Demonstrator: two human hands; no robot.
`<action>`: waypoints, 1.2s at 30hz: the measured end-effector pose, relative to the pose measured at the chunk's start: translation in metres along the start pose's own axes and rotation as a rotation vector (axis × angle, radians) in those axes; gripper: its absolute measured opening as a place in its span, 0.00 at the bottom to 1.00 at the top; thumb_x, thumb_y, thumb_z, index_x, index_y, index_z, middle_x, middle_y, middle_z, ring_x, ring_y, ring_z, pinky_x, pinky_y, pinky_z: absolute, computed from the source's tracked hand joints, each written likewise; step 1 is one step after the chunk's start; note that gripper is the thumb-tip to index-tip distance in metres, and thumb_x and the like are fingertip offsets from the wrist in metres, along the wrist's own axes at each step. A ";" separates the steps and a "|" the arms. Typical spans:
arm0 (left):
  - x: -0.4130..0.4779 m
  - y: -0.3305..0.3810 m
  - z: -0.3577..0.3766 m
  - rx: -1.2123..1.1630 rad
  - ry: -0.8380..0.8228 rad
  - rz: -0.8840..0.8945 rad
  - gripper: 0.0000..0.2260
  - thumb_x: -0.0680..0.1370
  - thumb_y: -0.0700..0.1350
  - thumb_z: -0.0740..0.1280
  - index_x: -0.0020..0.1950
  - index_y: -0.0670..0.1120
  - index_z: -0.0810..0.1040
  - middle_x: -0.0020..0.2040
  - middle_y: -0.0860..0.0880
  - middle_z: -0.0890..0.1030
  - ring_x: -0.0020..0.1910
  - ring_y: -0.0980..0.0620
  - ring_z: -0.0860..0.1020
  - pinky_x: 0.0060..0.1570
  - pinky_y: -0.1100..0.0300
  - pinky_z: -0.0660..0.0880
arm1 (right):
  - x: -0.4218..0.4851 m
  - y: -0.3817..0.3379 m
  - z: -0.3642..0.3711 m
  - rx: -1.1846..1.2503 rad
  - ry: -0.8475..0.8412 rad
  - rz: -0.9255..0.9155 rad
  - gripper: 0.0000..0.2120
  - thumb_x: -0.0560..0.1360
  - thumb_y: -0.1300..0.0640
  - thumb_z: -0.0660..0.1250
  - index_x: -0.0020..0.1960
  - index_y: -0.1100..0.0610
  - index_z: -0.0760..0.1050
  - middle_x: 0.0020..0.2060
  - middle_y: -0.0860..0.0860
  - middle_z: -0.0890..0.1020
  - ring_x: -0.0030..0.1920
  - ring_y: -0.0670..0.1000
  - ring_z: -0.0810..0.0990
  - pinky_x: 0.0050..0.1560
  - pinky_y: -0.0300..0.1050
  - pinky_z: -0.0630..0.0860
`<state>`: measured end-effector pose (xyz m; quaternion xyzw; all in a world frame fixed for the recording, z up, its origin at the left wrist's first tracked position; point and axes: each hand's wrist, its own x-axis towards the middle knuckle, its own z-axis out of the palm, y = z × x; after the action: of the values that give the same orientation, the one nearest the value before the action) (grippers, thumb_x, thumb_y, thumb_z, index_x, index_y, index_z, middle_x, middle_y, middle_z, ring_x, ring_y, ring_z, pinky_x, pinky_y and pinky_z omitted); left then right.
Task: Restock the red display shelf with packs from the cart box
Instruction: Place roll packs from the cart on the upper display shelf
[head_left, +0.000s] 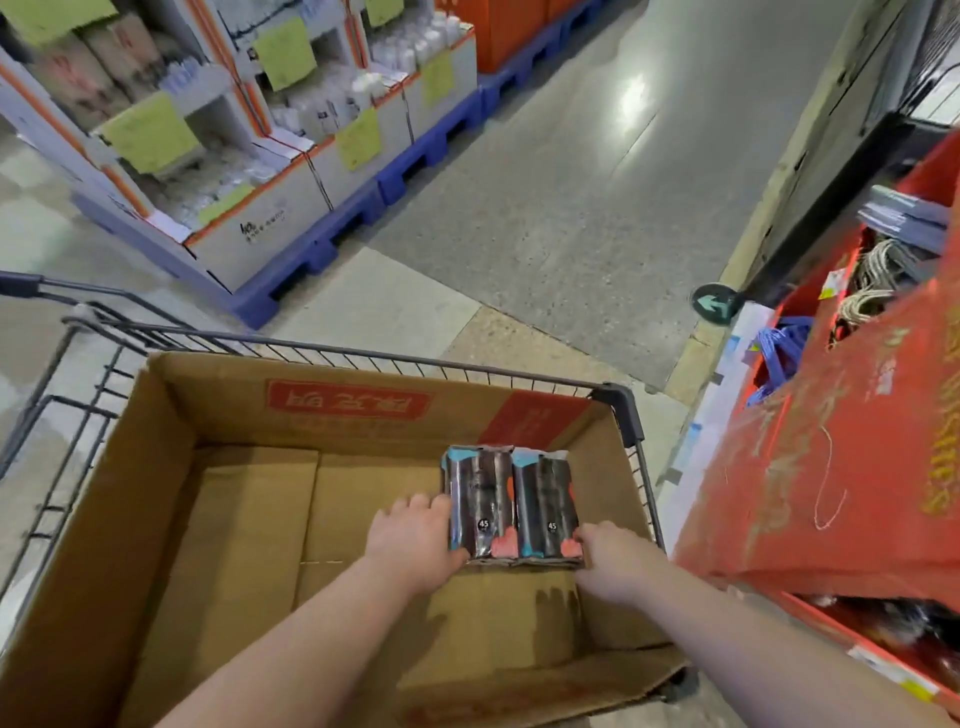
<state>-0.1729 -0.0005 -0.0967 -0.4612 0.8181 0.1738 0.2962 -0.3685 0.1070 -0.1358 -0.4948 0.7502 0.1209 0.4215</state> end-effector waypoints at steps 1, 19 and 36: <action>0.009 -0.002 0.004 -0.006 -0.025 -0.014 0.31 0.77 0.61 0.62 0.75 0.49 0.60 0.71 0.47 0.68 0.70 0.45 0.66 0.70 0.48 0.64 | 0.012 0.001 0.001 0.021 -0.022 0.006 0.20 0.74 0.50 0.63 0.65 0.52 0.69 0.60 0.53 0.74 0.60 0.56 0.76 0.58 0.48 0.75; 0.129 0.003 0.084 -0.760 -0.291 -0.450 0.22 0.76 0.51 0.68 0.67 0.44 0.68 0.63 0.44 0.76 0.62 0.44 0.75 0.58 0.58 0.72 | 0.158 0.011 0.058 0.536 -0.101 0.276 0.29 0.75 0.54 0.65 0.73 0.59 0.61 0.72 0.57 0.63 0.69 0.57 0.68 0.69 0.45 0.66; 0.124 -0.010 0.114 -1.144 -0.082 -0.719 0.13 0.74 0.43 0.72 0.54 0.45 0.73 0.49 0.46 0.78 0.45 0.47 0.75 0.46 0.59 0.71 | 0.178 0.002 0.076 1.031 -0.035 0.552 0.27 0.69 0.58 0.72 0.66 0.56 0.68 0.62 0.57 0.68 0.60 0.62 0.73 0.45 0.54 0.81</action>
<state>-0.1765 -0.0230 -0.2643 -0.7818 0.3813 0.4875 0.0759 -0.3587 0.0395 -0.3172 -0.0099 0.8063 -0.1466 0.5730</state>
